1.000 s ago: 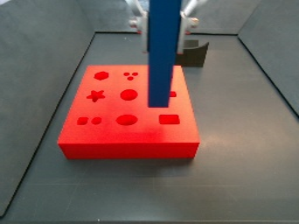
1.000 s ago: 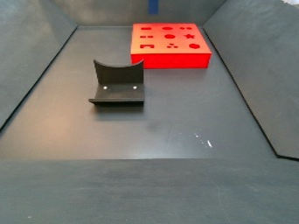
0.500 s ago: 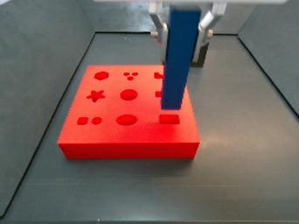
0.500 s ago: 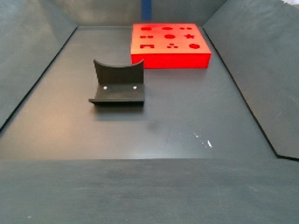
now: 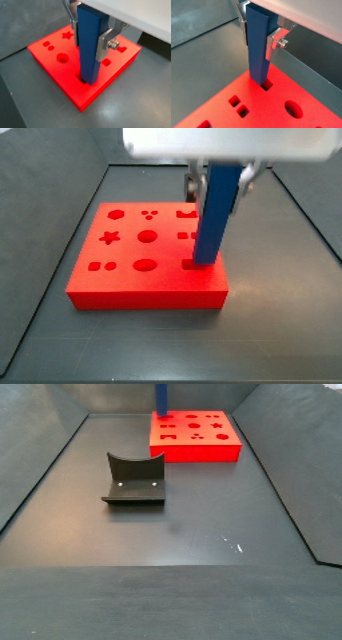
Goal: Insert the rectangle object.
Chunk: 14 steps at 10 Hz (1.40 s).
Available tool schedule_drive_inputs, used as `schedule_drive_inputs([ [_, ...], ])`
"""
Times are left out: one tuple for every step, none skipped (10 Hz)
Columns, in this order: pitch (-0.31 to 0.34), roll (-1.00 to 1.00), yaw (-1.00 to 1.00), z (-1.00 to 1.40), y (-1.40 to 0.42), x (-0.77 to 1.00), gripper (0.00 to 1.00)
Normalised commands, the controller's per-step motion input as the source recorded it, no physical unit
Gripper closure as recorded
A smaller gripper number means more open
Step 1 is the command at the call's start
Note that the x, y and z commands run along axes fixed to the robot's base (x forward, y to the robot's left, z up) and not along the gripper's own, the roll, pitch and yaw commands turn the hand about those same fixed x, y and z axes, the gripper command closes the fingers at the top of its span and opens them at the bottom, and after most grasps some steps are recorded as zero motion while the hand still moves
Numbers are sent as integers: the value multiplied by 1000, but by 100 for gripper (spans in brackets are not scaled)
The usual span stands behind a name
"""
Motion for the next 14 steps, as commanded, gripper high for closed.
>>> schedule_drive_inputs([
  [-17, 0, 129, -26, -49, -94, 100],
  [-11, 0, 120, -11, -63, -123, 100],
  [-20, 110, 49, 46, -37, -323, 100],
  [-19, 93, 0, 40, 0, -371, 100],
  [0, 0, -134, 0, 0, -180, 100],
  [0, 0, -160, 0, 0, -131, 100],
  [0, 0, -174, -80, 0, 0, 100],
  [-24, -54, -203, -151, -37, 114, 100],
  [0, -29, -163, -243, -26, 257, 100],
  [0, -26, -166, -309, 0, 209, 100],
  [70, 0, -57, -583, 0, 66, 100],
  [123, -24, 0, -817, 34, 14, 100],
  [107, -83, 34, -863, 26, 9, 100],
  [93, -77, 83, -886, 9, 11, 100],
])
